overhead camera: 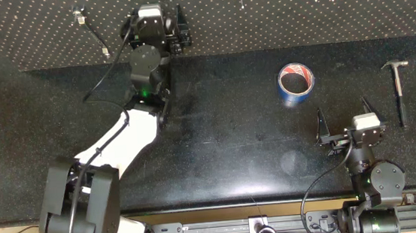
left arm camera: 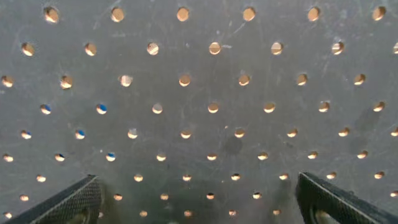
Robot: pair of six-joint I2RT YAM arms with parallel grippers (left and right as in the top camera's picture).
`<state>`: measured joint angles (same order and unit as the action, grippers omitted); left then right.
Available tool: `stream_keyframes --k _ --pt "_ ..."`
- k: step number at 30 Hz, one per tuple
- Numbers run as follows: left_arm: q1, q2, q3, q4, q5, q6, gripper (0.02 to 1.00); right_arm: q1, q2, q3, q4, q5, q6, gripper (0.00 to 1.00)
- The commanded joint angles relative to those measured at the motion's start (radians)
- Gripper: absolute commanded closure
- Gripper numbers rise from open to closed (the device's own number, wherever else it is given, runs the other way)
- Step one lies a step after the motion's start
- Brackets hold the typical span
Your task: Place Tools Onto Pegboard
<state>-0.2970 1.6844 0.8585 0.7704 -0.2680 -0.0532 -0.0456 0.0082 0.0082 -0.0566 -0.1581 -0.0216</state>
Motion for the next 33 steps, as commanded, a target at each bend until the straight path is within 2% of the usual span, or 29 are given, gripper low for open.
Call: stream_keyframes --k 1,6,8,11,13,16,19,26,30,33 --pt "0.002 -0.095 0.023 -0.115 0.018 -0.002 0.023 0.006 -0.006 -0.004 -0.003 0.002 -0.010 0.058" --pt "0.002 -0.385 0.021 -0.539 0.019 -0.002 0.023 0.006 -0.006 -0.004 -0.003 0.002 -0.010 0.058" --pt "0.003 -0.497 0.010 -0.660 0.062 -0.002 0.023 0.006 -0.006 -0.004 -0.003 0.001 -0.010 0.056" --pt "0.054 -0.641 -0.079 -0.677 0.177 -0.002 0.020 0.006 -0.006 -0.004 -0.003 0.001 -0.010 0.058" --pt "0.079 -0.741 -0.155 -0.677 0.180 -0.002 0.023 0.006 -0.006 -0.004 -0.003 0.001 -0.010 0.058" --pt "0.200 -0.916 -0.307 -0.677 0.310 -0.023 0.023 0.006 -0.006 -0.004 -0.003 0.002 -0.010 0.058" --pt "0.298 -1.037 -0.402 -0.677 0.310 -0.150 0.023 0.006 -0.006 -0.004 -0.003 0.002 -0.010 0.058" --pt "0.310 -1.448 -0.738 -0.676 0.305 -0.149 0.025 0.006 -0.006 -0.004 -0.003 0.002 -0.010 0.058" --pt "0.310 -1.626 -0.845 -0.677 0.303 -0.149 0.023 0.006 -0.006 -0.004 -0.003 0.001 -0.010 0.058" --pt "0.309 -1.682 -0.853 -0.762 0.290 -0.149 0.023 0.006 -0.006 -0.004 -0.003 0.002 -0.010 0.058"
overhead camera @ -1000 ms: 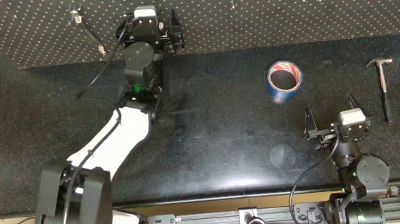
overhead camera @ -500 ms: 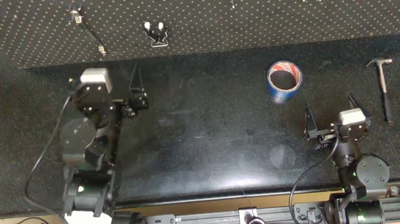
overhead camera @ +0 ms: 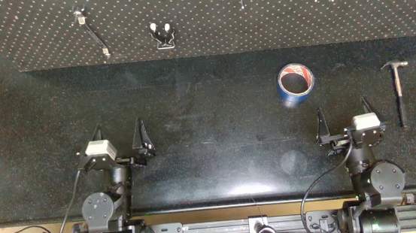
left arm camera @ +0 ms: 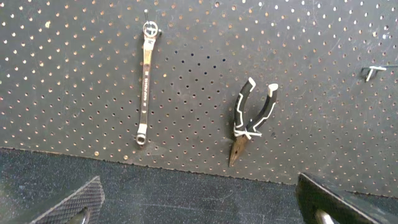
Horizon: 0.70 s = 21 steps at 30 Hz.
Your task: Place Tools Onto Pegboard
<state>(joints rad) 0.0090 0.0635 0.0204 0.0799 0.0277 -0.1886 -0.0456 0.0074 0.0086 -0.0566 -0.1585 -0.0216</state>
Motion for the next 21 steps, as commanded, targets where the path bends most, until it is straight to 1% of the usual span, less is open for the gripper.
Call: stream_keyframes --k 1,3,14,17,18,20,21 --pt "-0.004 -0.061 -0.015 -0.125 -0.008 -0.013 0.023 0.006 -0.006 -0.005 -0.003 0.002 -0.010 0.058" --pt "-0.004 -0.061 -0.015 -0.163 -0.009 -0.013 0.023 0.006 -0.006 -0.005 -0.003 0.002 -0.010 0.058" --pt "-0.003 -0.061 -0.015 -0.162 -0.015 -0.013 0.023 0.006 -0.006 -0.005 -0.003 0.002 -0.010 0.058" --pt "-0.003 -0.061 -0.015 -0.159 -0.047 0.019 0.023 0.006 -0.006 -0.005 -0.003 0.002 -0.010 0.058" --pt "-0.003 -0.061 -0.015 -0.158 -0.053 0.055 0.023 0.006 -0.006 -0.005 -0.003 0.002 -0.010 0.058" --pt "-0.003 -0.061 -0.015 -0.159 -0.036 0.096 0.023 0.006 -0.006 -0.005 -0.003 0.002 -0.010 0.058" --pt "-0.003 -0.061 -0.015 -0.160 -0.012 0.163 0.023 0.006 -0.006 -0.005 -0.003 0.002 -0.010 0.058"
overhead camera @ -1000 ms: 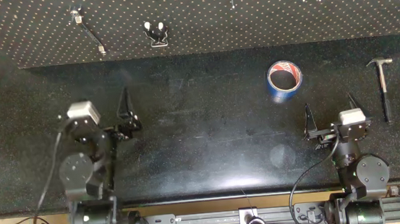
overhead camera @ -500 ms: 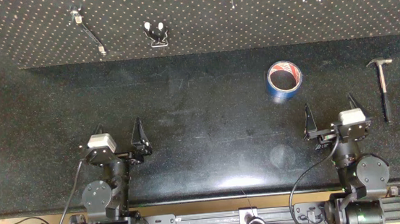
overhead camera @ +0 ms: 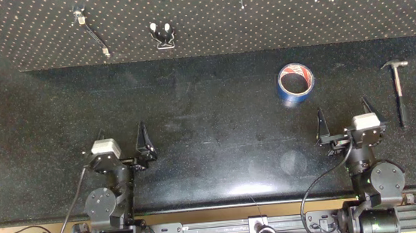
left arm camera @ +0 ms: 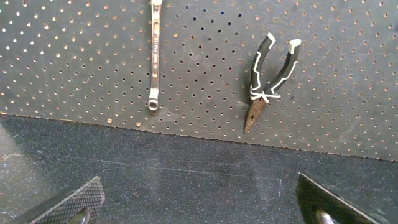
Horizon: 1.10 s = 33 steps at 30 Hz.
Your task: Place Tools Onto Pegboard
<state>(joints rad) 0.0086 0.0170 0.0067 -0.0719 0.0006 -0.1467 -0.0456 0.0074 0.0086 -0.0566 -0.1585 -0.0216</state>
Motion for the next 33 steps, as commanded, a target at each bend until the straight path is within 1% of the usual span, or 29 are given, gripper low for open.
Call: stream_keyframes --k 1,2,4,16,17,20,21,31,33 --pt "-0.002 -0.014 -0.001 -0.009 0.011 0.127 0.023 0.006 -0.005 -0.005 -0.003 0.002 -0.010 0.058" --pt "-0.002 -0.014 -0.001 -0.009 0.012 0.129 0.023 0.006 -0.006 -0.005 -0.003 0.002 -0.010 0.058" --pt "-0.002 -0.014 -0.001 -0.009 0.012 0.179 0.023 0.006 -0.006 -0.005 -0.003 0.002 -0.010 0.058" --pt "0.045 -0.014 -0.001 -0.010 0.011 0.179 0.023 0.006 -0.005 -0.005 -0.003 0.002 -0.010 0.056" --pt "0.040 -0.014 -0.001 -0.010 0.011 0.179 0.023 0.006 -0.006 -0.005 -0.003 0.002 -0.010 0.058" --pt "-0.066 -0.014 -0.001 -0.010 0.011 0.179 0.023 0.006 -0.006 -0.005 -0.003 0.002 -0.010 0.058" --pt "-0.079 -0.014 -0.001 -0.010 0.011 0.179 0.023 0.006 -0.006 -0.005 -0.003 0.002 -0.010 0.058" --pt "-0.079 -0.014 -0.001 -0.010 0.011 0.179 0.023 0.006 -0.005 -0.005 -0.003 0.002 -0.010 0.060" --pt "-0.079 -0.014 -0.001 -0.010 0.011 0.179 0.023 0.006 -0.005 -0.005 -0.003 -0.005 0.017 0.058"
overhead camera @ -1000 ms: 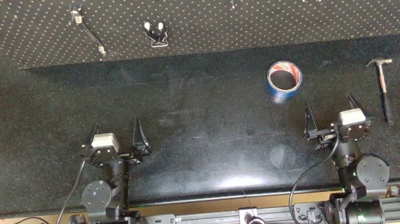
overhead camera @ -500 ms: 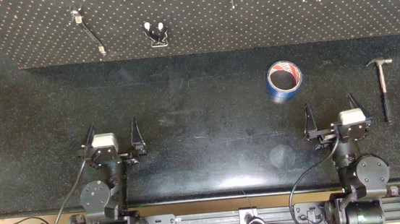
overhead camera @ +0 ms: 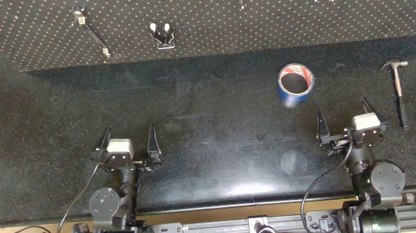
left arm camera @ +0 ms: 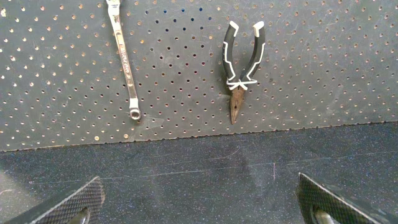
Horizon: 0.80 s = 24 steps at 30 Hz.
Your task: Place Tools Onto Pegboard
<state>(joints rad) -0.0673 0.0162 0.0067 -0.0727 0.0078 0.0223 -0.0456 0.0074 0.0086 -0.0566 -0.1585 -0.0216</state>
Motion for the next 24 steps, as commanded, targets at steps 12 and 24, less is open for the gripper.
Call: stream_keyframes --k 12,24 --pt "-0.003 -0.013 -0.001 -0.009 0.004 0.010 0.023 0.097 0.599 0.543 -0.154 -0.030 0.275 0.058" --pt "-0.003 -0.013 -0.001 -0.009 0.004 0.010 0.023 0.304 1.114 0.940 -0.570 0.177 0.260 0.053"
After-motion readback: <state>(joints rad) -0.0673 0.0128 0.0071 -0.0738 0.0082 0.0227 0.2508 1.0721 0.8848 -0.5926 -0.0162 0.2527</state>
